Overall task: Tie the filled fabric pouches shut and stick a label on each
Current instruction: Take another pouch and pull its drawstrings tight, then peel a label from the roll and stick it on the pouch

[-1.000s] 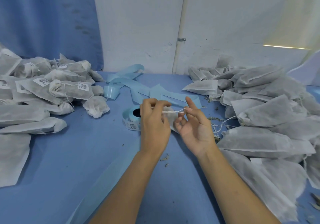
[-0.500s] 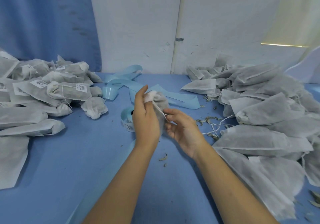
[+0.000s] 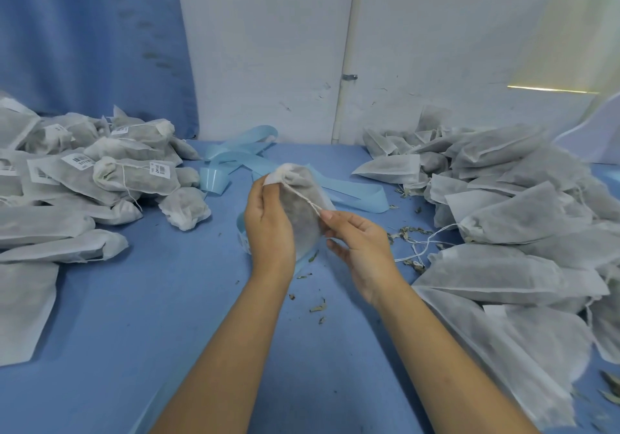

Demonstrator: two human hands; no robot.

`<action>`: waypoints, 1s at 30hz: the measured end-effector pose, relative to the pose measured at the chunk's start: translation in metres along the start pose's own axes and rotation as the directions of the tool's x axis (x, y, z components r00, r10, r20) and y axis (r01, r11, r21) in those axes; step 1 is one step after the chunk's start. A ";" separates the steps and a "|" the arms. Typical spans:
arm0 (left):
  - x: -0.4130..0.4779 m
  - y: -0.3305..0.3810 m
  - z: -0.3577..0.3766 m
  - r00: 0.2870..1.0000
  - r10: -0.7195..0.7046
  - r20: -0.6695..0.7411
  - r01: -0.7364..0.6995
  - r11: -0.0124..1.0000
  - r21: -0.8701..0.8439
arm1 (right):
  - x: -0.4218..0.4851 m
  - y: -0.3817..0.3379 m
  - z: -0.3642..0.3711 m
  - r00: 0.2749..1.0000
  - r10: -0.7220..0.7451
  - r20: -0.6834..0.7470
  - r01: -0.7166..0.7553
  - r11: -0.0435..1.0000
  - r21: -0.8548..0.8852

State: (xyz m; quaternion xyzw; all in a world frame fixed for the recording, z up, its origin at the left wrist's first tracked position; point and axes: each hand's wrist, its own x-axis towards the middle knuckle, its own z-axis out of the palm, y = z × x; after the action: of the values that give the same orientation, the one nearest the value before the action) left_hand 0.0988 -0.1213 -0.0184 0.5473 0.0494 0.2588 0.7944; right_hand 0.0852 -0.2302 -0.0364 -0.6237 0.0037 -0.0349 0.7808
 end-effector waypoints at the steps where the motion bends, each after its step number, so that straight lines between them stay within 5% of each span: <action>1: 0.000 -0.001 0.000 1.000 0.001 -0.005 -0.001 1.000 0.003 | 0.000 0.000 0.000 1.000 -0.010 -0.012 0.011 1.000 0.010; 11: 0.000 -0.003 0.003 0.995 -0.041 -0.091 0.037 0.998 -0.043 | -0.001 0.008 0.009 0.979 -0.110 -0.171 0.107 0.994 -0.028; 16: 0.002 -0.002 0.003 0.992 -0.083 -0.095 0.072 0.991 -0.111 | 0.000 0.013 0.010 0.995 0.016 -0.098 -0.004 0.993 0.120; 21: 0.003 0.003 0.002 0.970 -0.143 0.196 0.213 0.886 -0.411 | 0.001 0.013 0.011 0.994 0.087 -0.069 -0.061 0.947 0.315; 23: 0.003 0.001 0.000 0.959 -0.134 0.249 0.217 0.913 -0.344 | 0.002 0.012 0.010 0.990 0.113 -0.088 -0.069 0.914 0.400; 27: -0.011 -0.006 0.001 0.947 -0.051 0.317 0.018 0.994 0.109 | 0.002 0.011 0.011 0.986 0.139 -0.093 -0.081 0.882 0.464; 30: -0.014 -0.009 -0.001 0.972 0.019 0.232 -0.054 0.988 0.145 | 0.000 0.012 0.018 0.987 0.132 -0.092 -0.077 0.890 0.449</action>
State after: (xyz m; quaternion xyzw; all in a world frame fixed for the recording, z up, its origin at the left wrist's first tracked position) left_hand 0.0902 -0.1293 -0.0300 0.6326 -0.0338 0.2039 0.7464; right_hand 0.0863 -0.2099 -0.0440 -0.4247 0.0759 -0.0301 0.9017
